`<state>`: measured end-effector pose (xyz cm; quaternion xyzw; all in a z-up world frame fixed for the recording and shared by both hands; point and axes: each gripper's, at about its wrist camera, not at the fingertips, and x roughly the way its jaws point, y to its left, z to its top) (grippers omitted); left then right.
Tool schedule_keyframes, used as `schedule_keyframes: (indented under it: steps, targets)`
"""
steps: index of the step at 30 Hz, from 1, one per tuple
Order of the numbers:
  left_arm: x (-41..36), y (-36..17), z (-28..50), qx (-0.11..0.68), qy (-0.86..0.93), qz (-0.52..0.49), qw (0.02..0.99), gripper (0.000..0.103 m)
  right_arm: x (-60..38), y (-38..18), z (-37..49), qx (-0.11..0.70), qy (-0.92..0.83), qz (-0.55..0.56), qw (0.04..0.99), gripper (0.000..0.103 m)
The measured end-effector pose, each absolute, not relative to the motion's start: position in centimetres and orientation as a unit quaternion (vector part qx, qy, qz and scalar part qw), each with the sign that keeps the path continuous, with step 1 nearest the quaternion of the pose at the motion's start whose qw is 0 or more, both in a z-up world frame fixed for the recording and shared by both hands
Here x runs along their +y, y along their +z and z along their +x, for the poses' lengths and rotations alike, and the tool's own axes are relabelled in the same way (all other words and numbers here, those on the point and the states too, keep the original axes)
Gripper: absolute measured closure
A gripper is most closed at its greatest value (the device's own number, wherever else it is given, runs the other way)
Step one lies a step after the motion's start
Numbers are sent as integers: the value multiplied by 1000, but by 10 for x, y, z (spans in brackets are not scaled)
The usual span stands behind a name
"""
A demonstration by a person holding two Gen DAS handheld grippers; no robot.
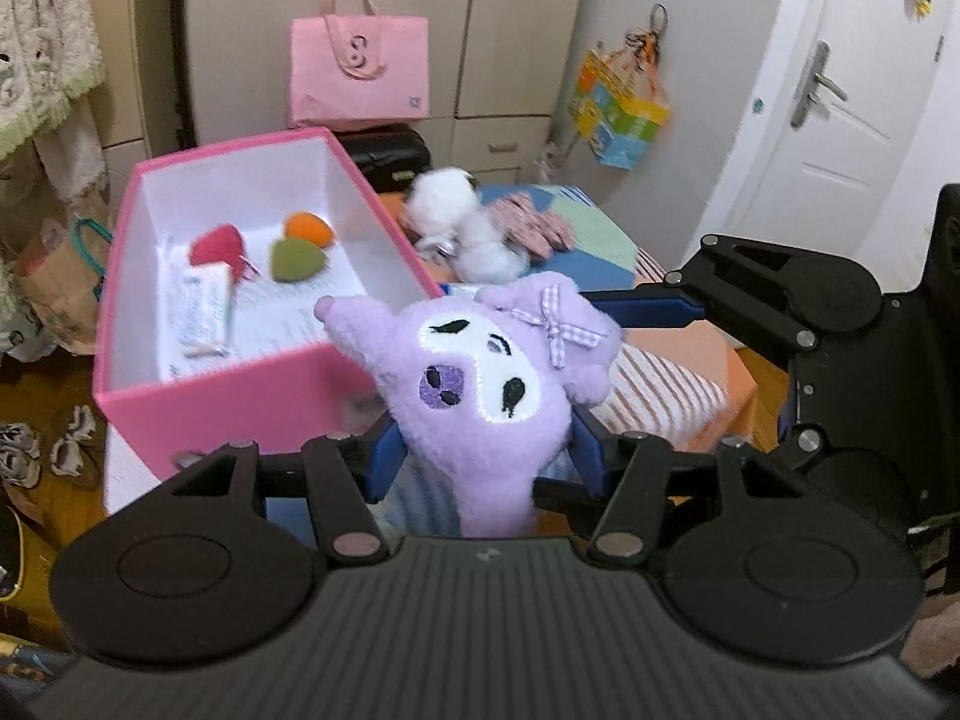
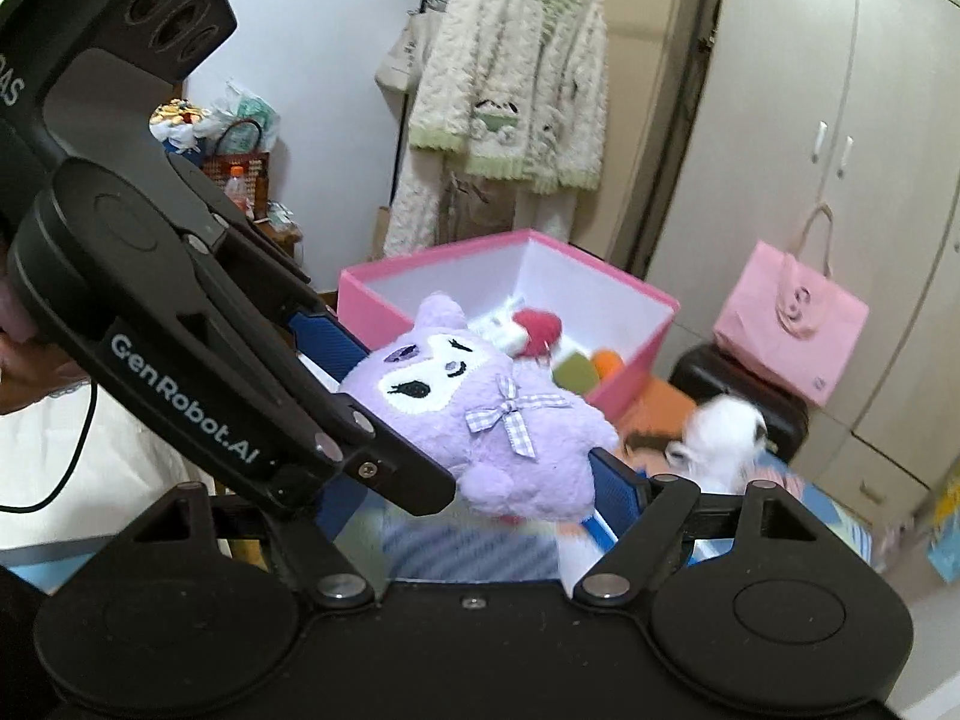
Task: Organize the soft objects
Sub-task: 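Carry the lilac plush with the left tool over the pink box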
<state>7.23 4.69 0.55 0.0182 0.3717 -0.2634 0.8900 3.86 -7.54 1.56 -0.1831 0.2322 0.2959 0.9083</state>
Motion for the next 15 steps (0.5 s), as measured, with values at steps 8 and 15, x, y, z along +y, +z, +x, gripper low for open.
schedule_keyframes:
  steps: [8, 15]
  targets:
    - [84, 15, 134, 377, -250, -14, 892, 47, -52, 32, 110, 251, 315, -152, 903, 19]
    - [107, -6, 193, 404, -258, -62, 875, 47, -39, 25, 166, 293, 319, -130, 892, 19]
